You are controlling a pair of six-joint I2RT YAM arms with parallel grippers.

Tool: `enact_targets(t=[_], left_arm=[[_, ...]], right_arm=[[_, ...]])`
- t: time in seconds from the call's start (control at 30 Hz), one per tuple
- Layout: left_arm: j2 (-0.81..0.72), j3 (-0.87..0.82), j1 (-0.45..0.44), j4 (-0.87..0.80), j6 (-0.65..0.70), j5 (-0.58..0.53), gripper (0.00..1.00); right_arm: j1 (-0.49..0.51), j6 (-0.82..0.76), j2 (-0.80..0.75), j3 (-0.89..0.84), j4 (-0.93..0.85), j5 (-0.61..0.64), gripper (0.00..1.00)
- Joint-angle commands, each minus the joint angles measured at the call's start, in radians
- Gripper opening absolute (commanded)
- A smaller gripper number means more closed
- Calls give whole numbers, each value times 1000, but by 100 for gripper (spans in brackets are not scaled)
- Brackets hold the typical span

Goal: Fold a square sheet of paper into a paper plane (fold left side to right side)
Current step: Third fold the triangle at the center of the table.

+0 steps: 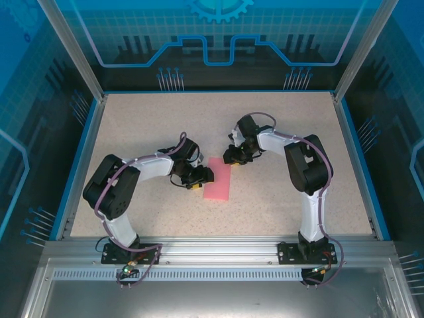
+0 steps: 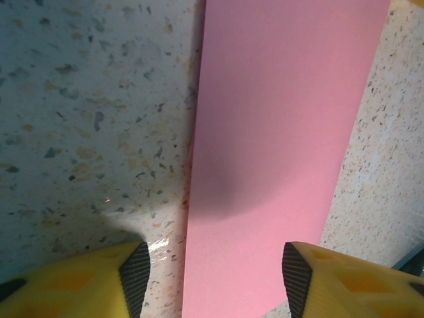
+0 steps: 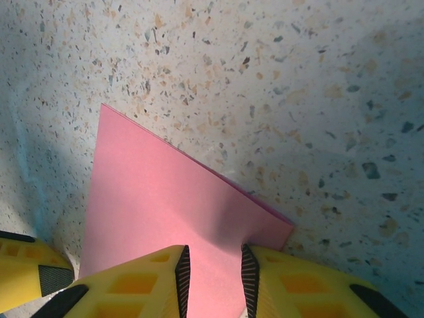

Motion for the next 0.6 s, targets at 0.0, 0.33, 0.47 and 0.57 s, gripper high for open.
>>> enact_targets(t=[0.0,0.33,0.47,0.57], left_arm=[[39,20,-24,31,-18,73,54],[15,14,-25,30,-18,61,39],[-1,11,-24,14,-11,51,34],[-5,9,-25,4,-10,46,30]], right_arm=[[12,-18,37,9,-29,16,30],[10,-19,41,14,-27,14,30],[8,-21,41,13,-23,14,30],[8,-24,39,12,-18,16,31]])
